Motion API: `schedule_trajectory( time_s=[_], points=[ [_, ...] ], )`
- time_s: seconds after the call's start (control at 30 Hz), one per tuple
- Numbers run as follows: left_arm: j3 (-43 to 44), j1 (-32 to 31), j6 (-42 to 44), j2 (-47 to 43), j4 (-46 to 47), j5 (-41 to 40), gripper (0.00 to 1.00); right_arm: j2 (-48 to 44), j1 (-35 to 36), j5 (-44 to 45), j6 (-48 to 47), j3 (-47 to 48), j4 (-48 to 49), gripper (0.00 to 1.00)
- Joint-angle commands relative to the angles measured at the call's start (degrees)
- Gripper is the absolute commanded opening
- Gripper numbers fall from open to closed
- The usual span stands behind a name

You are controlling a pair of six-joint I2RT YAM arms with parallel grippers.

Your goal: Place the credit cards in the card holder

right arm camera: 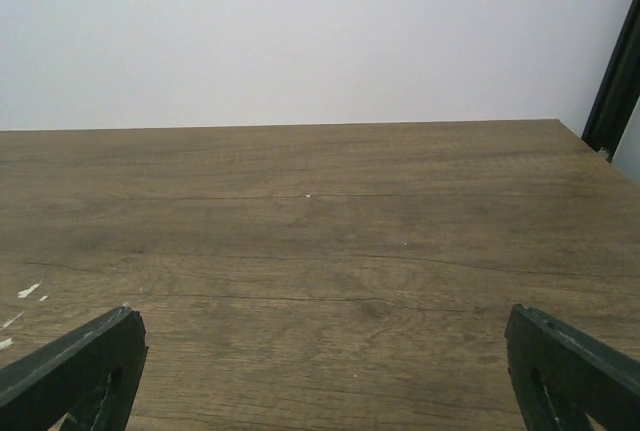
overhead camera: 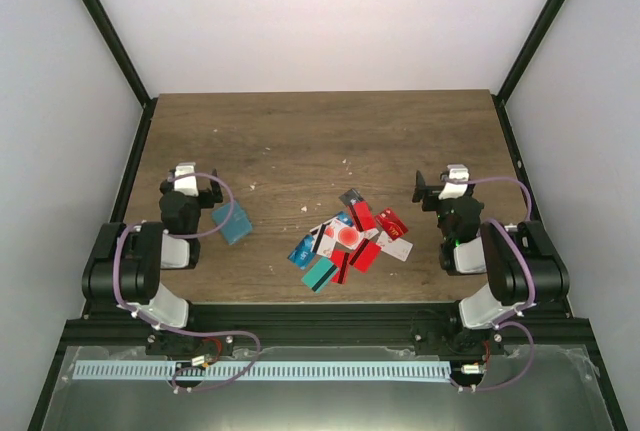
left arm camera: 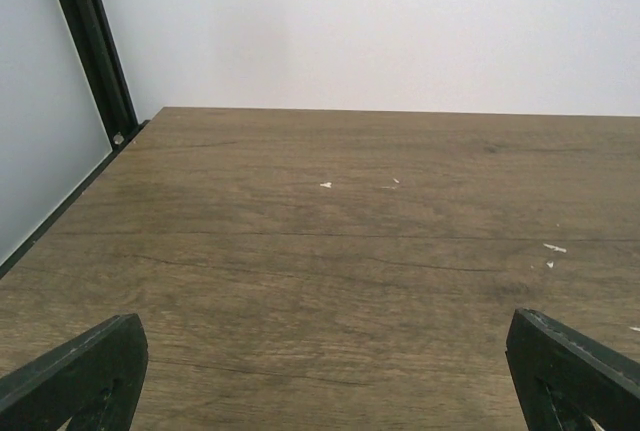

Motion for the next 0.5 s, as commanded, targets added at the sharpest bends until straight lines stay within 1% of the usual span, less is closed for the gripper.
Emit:
schedule_trajectory(
  time_s=[0.0,0.07,0.1,0.2,0.27,0.3,0.33,0.43,0.47],
  points=[
    [4.03,-0.16,0.21,-5.69,-8.45,-0.44,1.0,-4.69,0.65,4.06,0.15,3.46,-5.98,1.0],
    [9.73,-0.14,-2.11,-12.43,-23.95,-2.43,1.0,-9.2,2.23,5.95,-0.94,6.18,-13.47,1.0],
    [13.1,-0.14,-3.94,-15.35,-31.08,-3.22,1.0,-11.43,3.11,7.31,-0.5,7.57,-18.69,1.0],
    [22.57,-0.16,-12.8,-22.16,-50.65,-4.01,1.0,-18.13,3.32,4.98,9.81,16.87,-37.84,1.0],
    [27.6,-0.14,-19.73,-25.42,-60.75,-4.19,1.0,-20.32,3.29,1.17,15.24,22.17,-46.19,1.0],
    [29.01,-0.14,-20.9,-27.07,-65.31,-3.76,1.0,-20.95,3.25,0.45,19.32,24.28,-50.41,1.0],
    [29.55,-0.11,-21.02,-28.74,-67.13,-3.21,1.0,-21.2,3.11,-0.56,22.85,25.67,-53.57,1.0],
    [29.95,0.16,-23.28,-33.42,-72.96,-4.56,1.0,-21.0,2.4,-11.47,25.06,27.67,-56.19,1.0],
    [30.07,0.19,-23.84,-33.95,-74.55,-3.65,1.0,-20.59,2.39,-13.24,26.42,28.45,-57.34,1.0]
  ],
)
